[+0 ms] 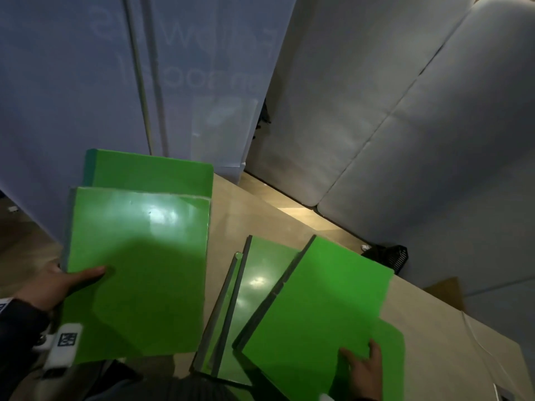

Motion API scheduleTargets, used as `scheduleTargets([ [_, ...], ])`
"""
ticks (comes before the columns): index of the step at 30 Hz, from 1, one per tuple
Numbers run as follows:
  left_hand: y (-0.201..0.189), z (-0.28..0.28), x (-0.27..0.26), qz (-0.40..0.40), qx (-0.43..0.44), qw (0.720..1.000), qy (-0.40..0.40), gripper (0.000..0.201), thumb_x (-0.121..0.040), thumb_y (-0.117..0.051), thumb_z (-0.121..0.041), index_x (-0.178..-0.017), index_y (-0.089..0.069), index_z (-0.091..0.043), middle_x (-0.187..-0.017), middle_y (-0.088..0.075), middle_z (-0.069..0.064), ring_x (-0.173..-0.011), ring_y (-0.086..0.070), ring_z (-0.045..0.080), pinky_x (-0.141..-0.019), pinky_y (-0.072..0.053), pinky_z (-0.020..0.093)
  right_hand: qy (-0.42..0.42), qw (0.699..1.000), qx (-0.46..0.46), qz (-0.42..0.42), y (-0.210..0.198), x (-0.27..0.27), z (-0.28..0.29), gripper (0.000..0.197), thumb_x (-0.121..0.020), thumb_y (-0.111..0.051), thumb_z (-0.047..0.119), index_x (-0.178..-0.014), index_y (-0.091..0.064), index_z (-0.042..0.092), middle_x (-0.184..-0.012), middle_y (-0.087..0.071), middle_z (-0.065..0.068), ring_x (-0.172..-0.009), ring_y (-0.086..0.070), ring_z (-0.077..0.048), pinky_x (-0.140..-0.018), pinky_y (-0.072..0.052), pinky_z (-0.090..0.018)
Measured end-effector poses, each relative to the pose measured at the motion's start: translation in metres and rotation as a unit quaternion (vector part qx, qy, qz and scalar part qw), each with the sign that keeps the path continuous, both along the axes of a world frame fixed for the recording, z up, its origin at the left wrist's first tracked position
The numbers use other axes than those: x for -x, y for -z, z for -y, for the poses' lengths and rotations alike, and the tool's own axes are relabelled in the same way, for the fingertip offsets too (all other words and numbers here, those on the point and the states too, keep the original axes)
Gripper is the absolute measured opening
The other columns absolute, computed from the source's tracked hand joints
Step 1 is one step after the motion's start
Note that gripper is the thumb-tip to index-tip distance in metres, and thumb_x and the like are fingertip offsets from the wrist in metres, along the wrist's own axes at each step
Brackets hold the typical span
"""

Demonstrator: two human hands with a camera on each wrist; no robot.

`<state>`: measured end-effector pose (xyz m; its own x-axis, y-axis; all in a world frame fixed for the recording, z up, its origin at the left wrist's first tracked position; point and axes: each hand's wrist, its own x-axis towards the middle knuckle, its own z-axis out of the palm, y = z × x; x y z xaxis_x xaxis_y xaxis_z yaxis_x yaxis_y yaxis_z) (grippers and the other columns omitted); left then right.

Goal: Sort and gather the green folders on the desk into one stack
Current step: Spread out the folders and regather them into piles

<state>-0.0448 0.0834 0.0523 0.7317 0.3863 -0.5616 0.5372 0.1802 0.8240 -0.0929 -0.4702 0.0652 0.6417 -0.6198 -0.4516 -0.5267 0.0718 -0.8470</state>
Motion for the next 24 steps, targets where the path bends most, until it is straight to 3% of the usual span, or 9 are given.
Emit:
scheduleTargets([
  [1, 0.002, -0.003, -0.002, -0.005, 0.041, 0.999, -0.005, 0.056, -0.062, -0.085, -0.020, -0.109, -0.068, 0.006, -0.091, -0.074, 0.030, -0.069, -0.074, 0.041, -0.078, -0.053, 0.070, -0.034, 0.999, 0.005, 0.023, -0.005, -0.005, -0.006, 0.083, -0.075, -0.081, 0.003, -0.140, -0.040, 0.033, -0.153, -0.036, -0.027, -0.133, -0.044, -0.040, -0.112, -0.032, -0.052],
  [3, 0.002, 0.001, -0.009, 0.001, 0.088, 0.996, -0.003, 0.069, -0.052, -0.092, -0.028, -0.107, -0.068, 0.006, -0.088, -0.074, 0.029, -0.067, -0.075, 0.038, -0.075, -0.057, 0.065, -0.094, 0.995, 0.011, 0.040, -0.016, -0.017, -0.025, 0.085, -0.075, -0.082, 0.012, -0.140, -0.038, 0.045, -0.162, -0.025, -0.016, -0.142, -0.032, -0.042, -0.114, -0.028, -0.059],
  [7, -0.028, 0.048, -0.019, 0.053, 0.110, 0.992, 0.012, 0.004, -0.089, -0.057, 0.004, -0.087, -0.061, 0.005, -0.057, -0.072, 0.014, -0.044, -0.069, 0.020, -0.039, -0.056, 0.031, -0.191, 0.978, -0.047, 0.071, -0.042, -0.050, -0.086, 0.076, -0.090, -0.063, 0.008, -0.150, -0.030, 0.040, -0.157, -0.028, 0.005, -0.145, -0.029, -0.027, -0.114, -0.032, -0.056],
  [8, -0.031, 0.057, -0.021, 0.055, 0.121, 0.991, 0.018, 0.014, -0.090, -0.051, 0.008, -0.083, -0.062, 0.004, -0.054, -0.071, 0.013, -0.043, -0.068, 0.021, -0.038, -0.055, 0.032, -0.223, 0.970, -0.058, 0.082, -0.050, -0.056, -0.103, 0.071, -0.093, -0.061, 0.010, -0.152, -0.030, 0.034, -0.153, -0.032, 0.008, -0.142, -0.032, -0.021, -0.115, -0.033, -0.050],
  [10, -0.029, 0.071, -0.021, 0.054, 0.150, 0.986, 0.045, 0.022, -0.087, -0.051, 0.008, -0.076, -0.068, 0.002, -0.059, -0.072, 0.019, -0.045, -0.069, 0.026, -0.039, -0.056, 0.036, -0.291, 0.946, -0.096, 0.102, -0.065, -0.063, -0.143, 0.056, -0.097, -0.053, 0.007, -0.149, -0.039, 0.023, -0.144, -0.047, 0.008, -0.129, -0.047, -0.013, -0.111, -0.041, -0.041],
  [13, -0.017, 0.078, -0.019, 0.030, 0.175, 0.981, 0.072, 0.018, -0.079, -0.060, -0.001, -0.092, -0.071, 0.005, -0.097, -0.070, 0.034, -0.066, -0.075, 0.036, -0.056, -0.062, 0.046, -0.347, 0.917, -0.153, 0.125, -0.077, -0.065, -0.184, 0.038, -0.100, -0.038, -0.002, -0.124, -0.064, 0.011, -0.102, -0.072, -0.008, -0.083, -0.067, -0.018, -0.076, -0.058, -0.033],
  [18, -0.016, 0.083, -0.011, 0.031, 0.202, 0.975, 0.090, 0.038, -0.075, -0.077, -0.007, -0.109, -0.065, 0.002, -0.104, -0.070, 0.032, -0.075, -0.075, 0.038, -0.059, -0.062, 0.046, -0.346, 0.915, -0.165, 0.128, -0.076, -0.068, -0.188, 0.054, -0.099, -0.037, -0.001, -0.083, -0.077, 0.032, -0.071, -0.069, 0.000, -0.062, -0.059, -0.015, -0.058, -0.050, -0.027],
  [21, -0.011, 0.085, -0.013, 0.043, 0.182, 0.978, 0.088, 0.033, -0.078, -0.078, -0.005, -0.107, -0.065, 0.002, -0.099, -0.073, 0.030, -0.073, -0.075, 0.038, -0.057, -0.062, 0.044, -0.340, 0.920, -0.159, 0.117, -0.065, -0.070, -0.189, 0.046, -0.099, -0.034, 0.002, -0.103, -0.075, 0.022, -0.088, -0.069, -0.014, -0.070, -0.060, -0.024, -0.064, -0.053, -0.035],
  [24, -0.014, 0.088, -0.019, 0.066, 0.156, 0.982, 0.080, 0.021, -0.089, -0.061, 0.006, -0.109, -0.064, -0.002, -0.099, -0.073, 0.027, -0.072, -0.076, 0.035, -0.058, -0.062, 0.044, -0.387, 0.913, -0.105, 0.081, -0.058, -0.075, -0.180, 0.038, -0.101, -0.036, 0.024, -0.115, -0.071, 0.027, -0.113, -0.072, -0.007, -0.099, -0.066, -0.024, -0.092, -0.055, -0.046],
])
